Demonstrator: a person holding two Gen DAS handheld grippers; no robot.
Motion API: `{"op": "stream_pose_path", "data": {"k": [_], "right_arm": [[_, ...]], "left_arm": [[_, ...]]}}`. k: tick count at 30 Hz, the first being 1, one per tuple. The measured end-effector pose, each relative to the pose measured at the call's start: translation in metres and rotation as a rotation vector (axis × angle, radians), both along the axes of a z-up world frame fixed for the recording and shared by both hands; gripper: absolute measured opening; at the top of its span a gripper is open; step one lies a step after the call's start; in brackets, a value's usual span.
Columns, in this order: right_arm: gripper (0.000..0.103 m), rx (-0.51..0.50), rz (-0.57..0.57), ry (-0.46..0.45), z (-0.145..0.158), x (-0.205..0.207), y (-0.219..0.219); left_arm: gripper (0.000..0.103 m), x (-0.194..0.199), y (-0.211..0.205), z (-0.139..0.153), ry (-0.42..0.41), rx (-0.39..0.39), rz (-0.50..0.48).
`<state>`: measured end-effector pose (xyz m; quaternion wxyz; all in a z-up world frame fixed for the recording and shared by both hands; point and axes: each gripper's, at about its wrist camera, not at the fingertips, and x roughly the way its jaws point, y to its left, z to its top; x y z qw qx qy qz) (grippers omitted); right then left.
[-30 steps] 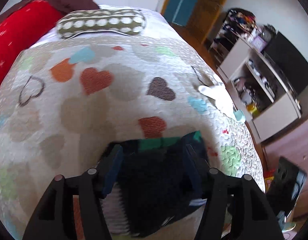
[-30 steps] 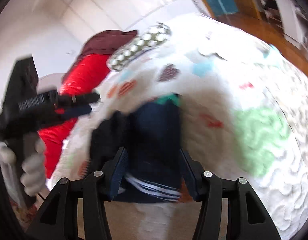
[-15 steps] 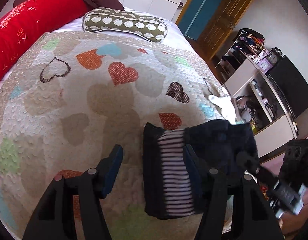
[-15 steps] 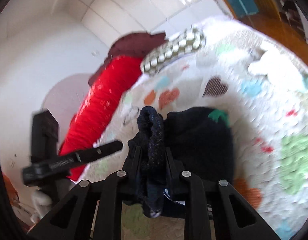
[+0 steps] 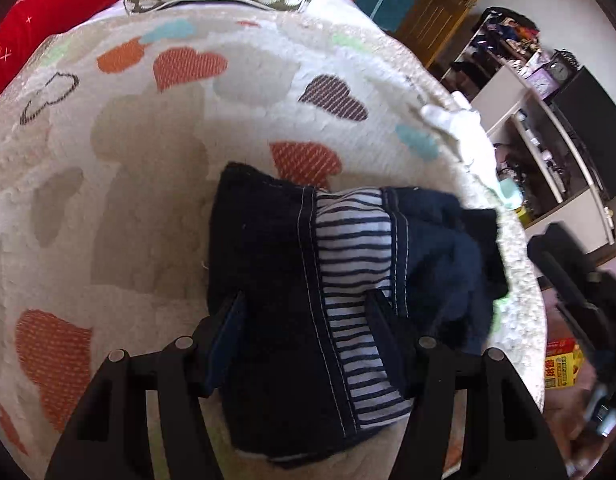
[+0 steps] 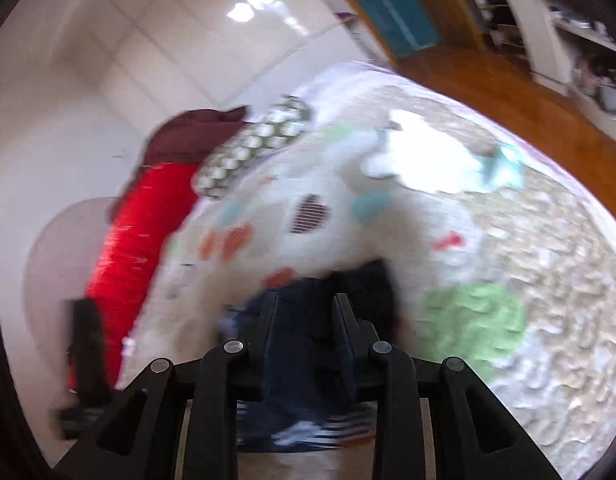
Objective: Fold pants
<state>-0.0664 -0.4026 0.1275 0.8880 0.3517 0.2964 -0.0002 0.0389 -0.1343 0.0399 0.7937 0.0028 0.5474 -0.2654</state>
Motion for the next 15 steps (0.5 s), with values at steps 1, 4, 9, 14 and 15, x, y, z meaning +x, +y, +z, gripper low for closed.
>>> {"op": "stream_pose_path", "data": {"k": [1, 4, 9, 14, 15], "right_arm": [[0.030, 0.008, 0.022, -0.004, 0.000, 0.005, 0.002], [0.031, 0.016, 0.079, 0.081, -0.022, 0.028, 0.010], [0.041, 0.003, 0.090, 0.165, -0.055, 0.037, 0.001], [0.073, -0.126, 0.035, 0.107, -0.037, 0.012, -0.009], [0.073, -0.131, 0.031, 0.122, -0.036, 0.008, -0.012]], "left_arm": [[0.062, 0.000, -0.002, -0.002, -0.007, 0.007, 0.003], [0.062, -0.002, -0.003, 0.001, -0.023, 0.021, -0.002], [0.062, -0.009, 0.020, 0.024, -0.042, -0.060, -0.032], [0.068, 0.003, 0.049, 0.018, -0.004, -0.140, 0.026], [0.069, 0.005, 0.054, 0.014, 0.017, -0.150, 0.043]]}}
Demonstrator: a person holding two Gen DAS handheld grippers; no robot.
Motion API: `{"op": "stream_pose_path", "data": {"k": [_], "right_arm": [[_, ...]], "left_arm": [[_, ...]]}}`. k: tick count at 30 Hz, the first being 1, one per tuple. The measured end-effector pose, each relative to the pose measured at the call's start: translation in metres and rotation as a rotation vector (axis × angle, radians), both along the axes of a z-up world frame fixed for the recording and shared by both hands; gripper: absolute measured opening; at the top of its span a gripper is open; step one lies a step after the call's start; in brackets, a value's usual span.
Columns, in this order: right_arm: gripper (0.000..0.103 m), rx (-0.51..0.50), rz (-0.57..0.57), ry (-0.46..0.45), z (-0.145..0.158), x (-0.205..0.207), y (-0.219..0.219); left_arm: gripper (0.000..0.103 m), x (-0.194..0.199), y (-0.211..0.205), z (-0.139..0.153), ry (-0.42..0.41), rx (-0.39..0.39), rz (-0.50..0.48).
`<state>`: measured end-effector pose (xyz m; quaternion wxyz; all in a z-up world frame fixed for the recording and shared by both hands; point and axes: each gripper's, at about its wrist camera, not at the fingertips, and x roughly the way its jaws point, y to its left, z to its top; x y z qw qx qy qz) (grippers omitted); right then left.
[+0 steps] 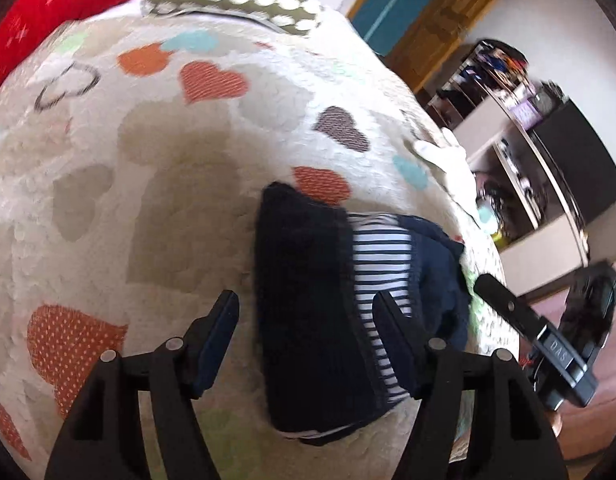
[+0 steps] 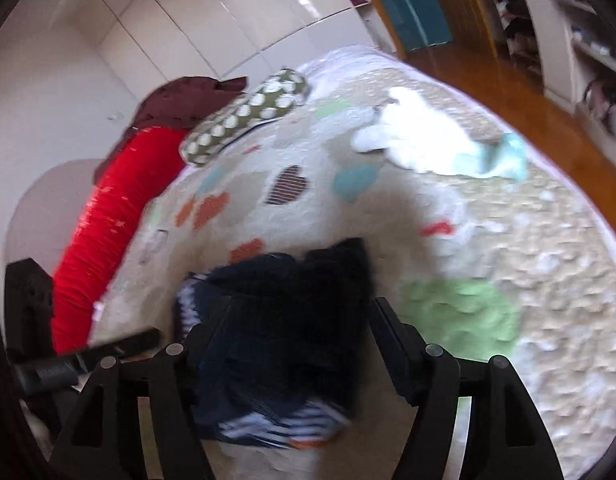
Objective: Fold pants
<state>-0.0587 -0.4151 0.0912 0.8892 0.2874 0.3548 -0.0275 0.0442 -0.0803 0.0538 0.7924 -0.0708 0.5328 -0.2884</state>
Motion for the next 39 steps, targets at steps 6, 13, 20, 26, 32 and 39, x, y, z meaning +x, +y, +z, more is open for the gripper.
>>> {"op": "stream_pose_path", "data": {"k": [6, 13, 20, 26, 32, 39], "right_arm": [[0.073, 0.178, -0.010, 0.038, -0.022, -0.014, -0.017], [0.041, 0.350, 0.052, 0.013, -0.043, 0.011, -0.012], [0.034, 0.332, 0.112, -0.064, -0.005, 0.021, 0.002], [0.052, 0.196, 0.058, 0.049, -0.023, 0.049, 0.009], [0.066, 0.138, 0.017, 0.040, -0.013, 0.027, 0.001], [0.061, 0.014, 0.060, -0.125, 0.051, -0.003, 0.032]], "left_arm": [[0.081, -0.004, -0.016, -0.015, 0.051, -0.061, -0.070], [0.041, -0.010, -0.045, -0.019, 0.017, 0.043, -0.119], [0.023, 0.000, -0.034, 0.020, -0.092, 0.068, -0.087], [0.038, 0.026, -0.034, -0.015, -0.030, 0.144, -0.023], [0.039, 0.003, -0.003, 0.020, -0.114, 0.059, 0.022], [0.068, -0.065, 0.027, 0.094, -0.437, 0.072, 0.135]]}}
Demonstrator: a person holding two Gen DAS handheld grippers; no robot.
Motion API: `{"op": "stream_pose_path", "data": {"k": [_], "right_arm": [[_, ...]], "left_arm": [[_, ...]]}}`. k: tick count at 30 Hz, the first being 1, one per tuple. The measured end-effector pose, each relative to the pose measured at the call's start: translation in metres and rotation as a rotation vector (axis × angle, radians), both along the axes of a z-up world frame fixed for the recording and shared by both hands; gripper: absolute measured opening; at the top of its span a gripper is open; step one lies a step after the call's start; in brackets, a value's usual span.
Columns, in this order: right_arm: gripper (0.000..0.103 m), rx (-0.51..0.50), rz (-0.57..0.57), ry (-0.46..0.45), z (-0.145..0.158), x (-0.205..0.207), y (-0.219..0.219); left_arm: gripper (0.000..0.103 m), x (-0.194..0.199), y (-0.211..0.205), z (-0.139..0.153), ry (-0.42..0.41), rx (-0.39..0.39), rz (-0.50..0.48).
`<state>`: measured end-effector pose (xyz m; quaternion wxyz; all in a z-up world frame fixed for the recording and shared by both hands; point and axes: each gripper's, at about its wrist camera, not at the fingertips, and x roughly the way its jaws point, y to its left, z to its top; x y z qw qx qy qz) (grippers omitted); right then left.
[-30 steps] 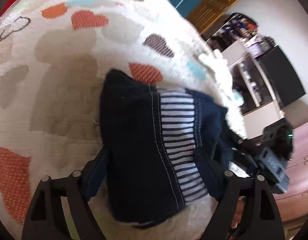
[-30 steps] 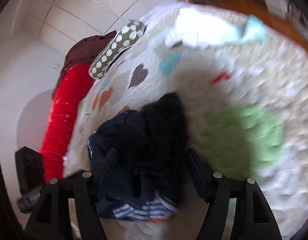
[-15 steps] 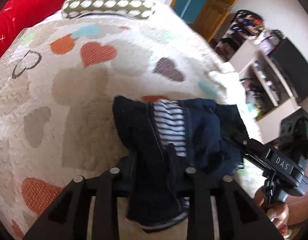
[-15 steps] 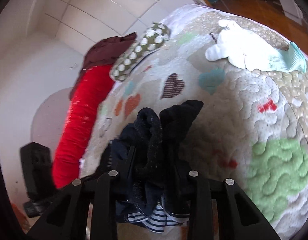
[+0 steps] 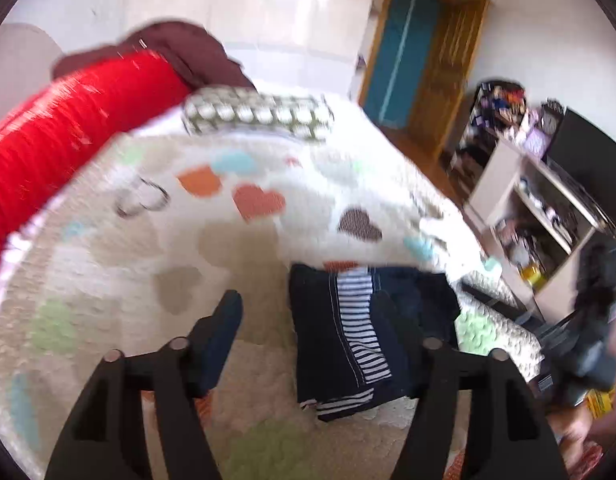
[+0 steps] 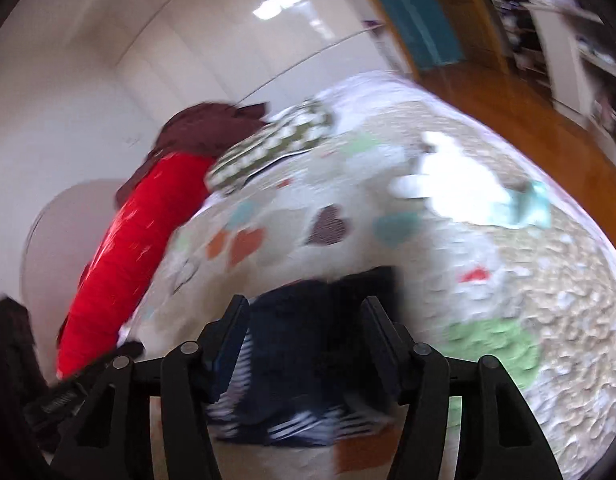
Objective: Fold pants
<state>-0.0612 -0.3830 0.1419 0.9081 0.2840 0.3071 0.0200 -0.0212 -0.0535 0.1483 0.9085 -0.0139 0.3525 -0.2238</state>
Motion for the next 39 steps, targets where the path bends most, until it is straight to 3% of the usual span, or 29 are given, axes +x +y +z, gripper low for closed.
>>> {"op": "stream_pose_path", "data": {"k": [4, 6, 7, 13, 19, 22, 24, 26, 29, 32, 36, 39], "right_arm": [[0.057, -0.059, 0.128, 0.091, -0.028, 0.021, 0.046], [0.051, -0.098, 0.107, 0.176, -0.056, 0.028, 0.053], [0.049, -0.104, 0.079, 0.167, -0.060, 0.024, 0.051], [0.059, -0.118, -0.027, 0.134, -0.034, -0.017, 0.038], [0.062, -0.132, -0.166, 0.070, -0.009, -0.064, 0.012], [0.063, -0.106, -0.217, 0.075, -0.008, -0.083, 0.002], [0.063, -0.097, -0.219, 0.100, -0.011, -0.089, 0.003], [0.065, -0.101, -0.195, 0.123, -0.013, -0.090, 0.010], [0.065, -0.092, -0.180, 0.151, -0.021, -0.089, 0.020], [0.065, -0.083, -0.167, 0.185, -0.032, -0.085, 0.026], [0.065, -0.155, -0.167, 0.206, -0.038, -0.082, 0.034], [0.065, -0.201, -0.146, 0.218, -0.036, -0.081, 0.044]], "left_arm": [[0.075, -0.032, 0.020, 0.020, -0.070, -0.016, 0.053], [0.079, -0.044, 0.032, 0.030, -0.118, -0.002, 0.082], [0.083, -0.052, 0.039, 0.036, -0.152, 0.007, 0.099], [0.092, -0.083, 0.057, 0.057, -0.280, -0.001, 0.201], [0.103, -0.116, 0.048, 0.069, -0.453, 0.072, 0.306], [0.103, -0.120, 0.031, 0.071, -0.487, 0.141, 0.273], [0.103, -0.110, 0.014, 0.073, -0.446, 0.167, 0.148], [0.103, -0.094, -0.004, 0.071, -0.322, 0.171, 0.040], [0.103, -0.086, -0.015, 0.054, -0.177, 0.120, -0.033], [0.103, -0.087, -0.017, 0.029, -0.104, 0.114, -0.030], [0.103, -0.083, -0.017, 0.001, -0.012, 0.154, 0.007], [0.103, -0.076, -0.016, -0.008, 0.006, 0.170, 0.028]]}}
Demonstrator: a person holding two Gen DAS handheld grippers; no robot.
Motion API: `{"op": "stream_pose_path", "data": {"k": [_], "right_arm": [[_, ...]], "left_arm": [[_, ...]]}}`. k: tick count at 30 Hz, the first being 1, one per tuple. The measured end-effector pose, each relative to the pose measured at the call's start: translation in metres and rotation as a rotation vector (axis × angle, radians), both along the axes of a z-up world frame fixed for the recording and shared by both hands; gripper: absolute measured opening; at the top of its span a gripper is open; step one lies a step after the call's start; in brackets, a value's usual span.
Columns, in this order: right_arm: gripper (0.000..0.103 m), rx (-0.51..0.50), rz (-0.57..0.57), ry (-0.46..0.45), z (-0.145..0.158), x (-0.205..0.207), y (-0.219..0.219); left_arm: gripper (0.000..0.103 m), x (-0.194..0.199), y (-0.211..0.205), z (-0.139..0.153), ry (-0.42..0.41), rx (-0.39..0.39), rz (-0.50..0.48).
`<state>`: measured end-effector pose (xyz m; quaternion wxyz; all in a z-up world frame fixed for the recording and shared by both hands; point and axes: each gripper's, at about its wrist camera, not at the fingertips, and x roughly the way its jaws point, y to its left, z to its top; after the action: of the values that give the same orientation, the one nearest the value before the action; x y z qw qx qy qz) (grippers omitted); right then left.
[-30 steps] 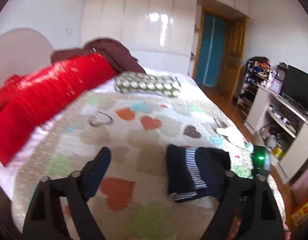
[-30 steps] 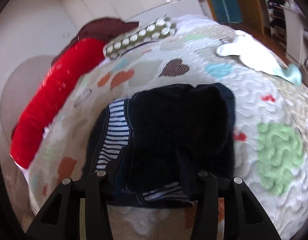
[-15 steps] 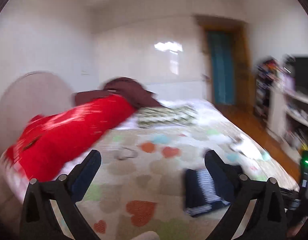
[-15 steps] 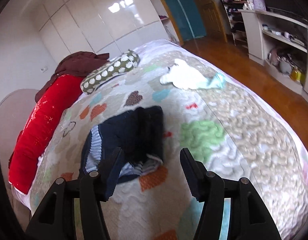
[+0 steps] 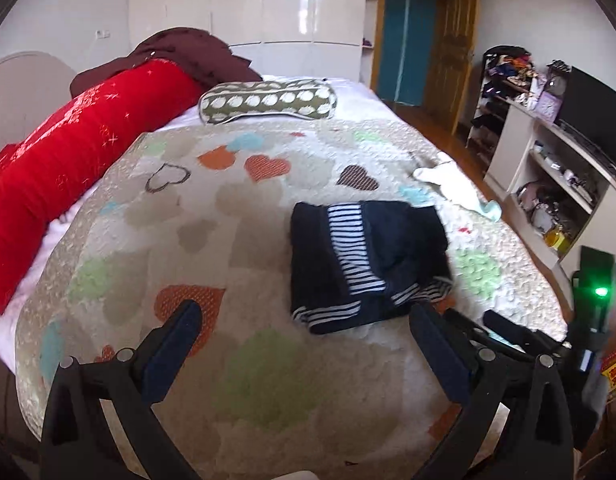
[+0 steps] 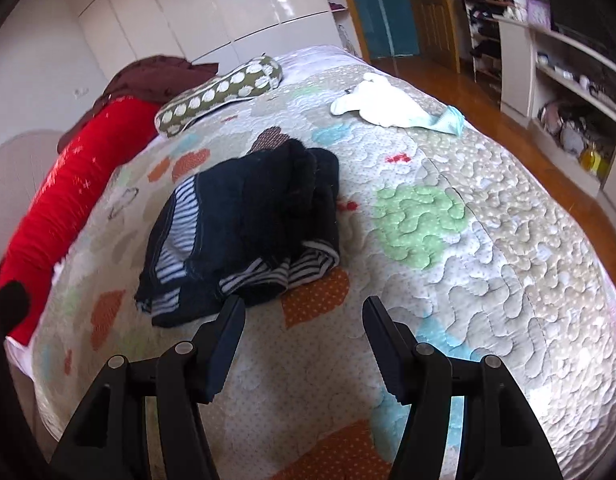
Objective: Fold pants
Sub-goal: 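Release the folded pants and pull both grippers back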
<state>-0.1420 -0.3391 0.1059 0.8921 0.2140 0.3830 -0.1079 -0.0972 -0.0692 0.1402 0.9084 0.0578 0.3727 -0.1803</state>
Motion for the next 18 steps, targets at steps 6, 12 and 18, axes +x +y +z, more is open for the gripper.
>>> {"op": "stream_pose_path", "data": {"k": [6, 12, 18], "right_arm": [[0.068, -0.099, 0.013, 0.031, 0.005, 0.004, 0.014], [0.068, -0.077, 0.024, 0.041, 0.003, 0.005, 0.016], [0.068, -0.091, 0.027, 0.035, 0.006, 0.004, 0.021]], "left_arm": [[0.103, 0.000, 0.001, -0.005, -0.015, 0.035, 0.022], [0.103, -0.001, 0.002, -0.007, -0.015, 0.052, 0.021], [0.103, 0.001, 0.005, -0.007, -0.009, 0.046, 0.033]]}}
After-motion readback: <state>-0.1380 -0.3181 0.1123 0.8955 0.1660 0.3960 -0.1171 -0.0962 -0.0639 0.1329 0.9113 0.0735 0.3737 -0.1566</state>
